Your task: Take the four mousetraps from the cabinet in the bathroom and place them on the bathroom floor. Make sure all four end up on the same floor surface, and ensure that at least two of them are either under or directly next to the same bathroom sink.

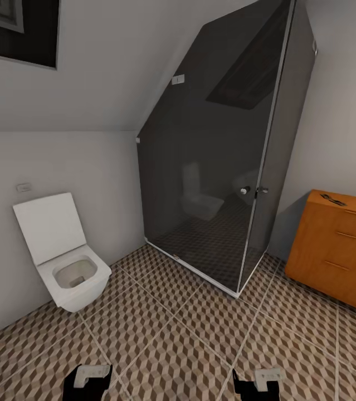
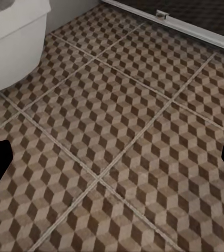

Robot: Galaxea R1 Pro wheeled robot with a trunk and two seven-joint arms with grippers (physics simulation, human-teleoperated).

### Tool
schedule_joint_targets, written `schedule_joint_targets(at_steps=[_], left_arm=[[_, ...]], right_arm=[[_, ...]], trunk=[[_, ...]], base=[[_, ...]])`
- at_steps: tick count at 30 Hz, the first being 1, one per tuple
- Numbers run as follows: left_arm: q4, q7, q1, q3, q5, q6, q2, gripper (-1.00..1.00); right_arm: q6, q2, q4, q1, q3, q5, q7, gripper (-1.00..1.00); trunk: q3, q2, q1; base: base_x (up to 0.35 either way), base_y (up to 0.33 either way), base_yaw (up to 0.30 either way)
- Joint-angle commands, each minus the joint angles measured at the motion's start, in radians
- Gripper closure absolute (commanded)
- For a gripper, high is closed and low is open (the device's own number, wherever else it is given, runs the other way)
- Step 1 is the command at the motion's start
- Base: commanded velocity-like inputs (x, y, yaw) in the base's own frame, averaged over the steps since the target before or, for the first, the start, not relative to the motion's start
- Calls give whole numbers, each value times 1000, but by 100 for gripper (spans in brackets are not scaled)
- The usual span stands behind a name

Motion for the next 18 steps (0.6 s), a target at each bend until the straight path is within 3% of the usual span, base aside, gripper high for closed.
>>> schedule_joint_targets(at_steps=[1,12,18], left_arm=[[-3,0,-1,0,0,-1,0,-100],[12,1,-1,-2,4,8,0,-100],[87,4,-1,2,3,9,5,-100]], right_arm=[[1,1,-6,-1,0,8,-7,-100],[-6,-1,-29,-1,4,9,-5,-100],[-14,-5,-26,-1,6,11,-4,-100]], trunk=[[-1,-1,0],[-1,-1,0],[-1,-1,0]], base=[[0,0,0],[0,0,0],[0,0,0]])
